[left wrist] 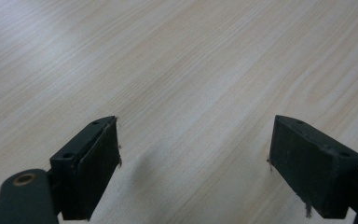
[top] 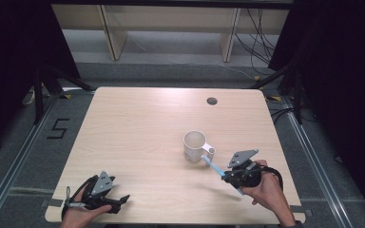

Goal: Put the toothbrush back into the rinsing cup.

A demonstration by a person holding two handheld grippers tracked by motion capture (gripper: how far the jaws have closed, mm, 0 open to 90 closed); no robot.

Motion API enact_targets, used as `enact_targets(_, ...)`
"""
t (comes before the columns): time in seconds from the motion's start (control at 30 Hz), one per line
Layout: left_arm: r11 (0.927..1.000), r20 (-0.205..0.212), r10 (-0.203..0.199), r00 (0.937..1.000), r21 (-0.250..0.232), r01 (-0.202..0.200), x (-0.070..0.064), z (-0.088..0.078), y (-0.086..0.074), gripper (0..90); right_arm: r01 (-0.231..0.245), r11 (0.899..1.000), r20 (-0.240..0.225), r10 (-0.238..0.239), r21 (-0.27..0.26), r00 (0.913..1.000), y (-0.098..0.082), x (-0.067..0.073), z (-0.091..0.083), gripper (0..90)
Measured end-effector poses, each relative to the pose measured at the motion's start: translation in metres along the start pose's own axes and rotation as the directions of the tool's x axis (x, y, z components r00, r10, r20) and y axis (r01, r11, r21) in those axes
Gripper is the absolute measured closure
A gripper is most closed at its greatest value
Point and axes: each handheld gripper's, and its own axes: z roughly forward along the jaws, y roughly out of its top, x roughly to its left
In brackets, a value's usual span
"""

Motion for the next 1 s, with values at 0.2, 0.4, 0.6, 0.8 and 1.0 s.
enact_targets(0.2,0.9998,0.003,-0.007,1.0000,-0.020,0.007,0.000,0.000,0.000,15.3,-0.024,0.989,0.015,0.027,-0.148,0.9995,-0.003,-0.003,-0.002,79.6)
enact_targets(0.4,0.9998,0.001,-0.002,1.0000,-0.019,0.002,0.000,0.000,0.000,15.3,-0.043,0.977,0.007,0.045,-0.208,0.9990,-0.006,-0.007,-0.002,79.6)
enact_targets(0.6,0.9998,0.003,-0.003,1.0000,-0.022,0.003,0.000,0.000,-0.001,15.3,-0.049,0.967,0.005,0.052,-0.252,0.9986,-0.008,-0.011,-0.001,79.6)
enact_targets(0.8,0.9997,0.002,-0.006,1.0000,-0.022,0.006,0.000,0.000,-0.001,15.3,-0.089,0.961,-0.014,0.089,-0.263,0.9960,-0.008,-0.010,0.000,79.6)
enact_targets(1.0,0.9997,0.001,-0.011,0.9999,-0.022,0.011,-0.001,0.000,-0.001,15.3,-0.077,0.951,0.000,0.081,-0.299,0.9968,-0.008,-0.013,-0.003,79.6)
